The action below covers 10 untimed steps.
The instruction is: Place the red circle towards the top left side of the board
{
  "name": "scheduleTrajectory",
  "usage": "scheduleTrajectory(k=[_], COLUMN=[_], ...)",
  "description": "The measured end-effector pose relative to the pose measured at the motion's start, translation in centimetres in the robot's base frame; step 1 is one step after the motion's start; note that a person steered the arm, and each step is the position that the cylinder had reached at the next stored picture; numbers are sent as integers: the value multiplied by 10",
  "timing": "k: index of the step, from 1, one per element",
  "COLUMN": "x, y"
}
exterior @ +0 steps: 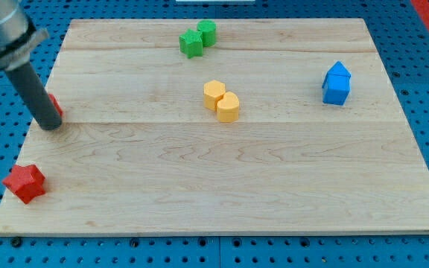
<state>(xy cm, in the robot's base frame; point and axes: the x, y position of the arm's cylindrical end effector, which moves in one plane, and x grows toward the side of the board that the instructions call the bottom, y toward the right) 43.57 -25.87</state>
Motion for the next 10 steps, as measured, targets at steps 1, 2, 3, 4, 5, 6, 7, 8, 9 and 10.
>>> scheduleTrajectory(k=[1, 2, 3, 4, 5, 6, 7, 8, 9, 10], x=[-9, -42, 14, 48, 48, 13, -9, -82, -100, -83], y=[-4, 9, 10, -45, -45, -46, -45, -46, 15, 16])
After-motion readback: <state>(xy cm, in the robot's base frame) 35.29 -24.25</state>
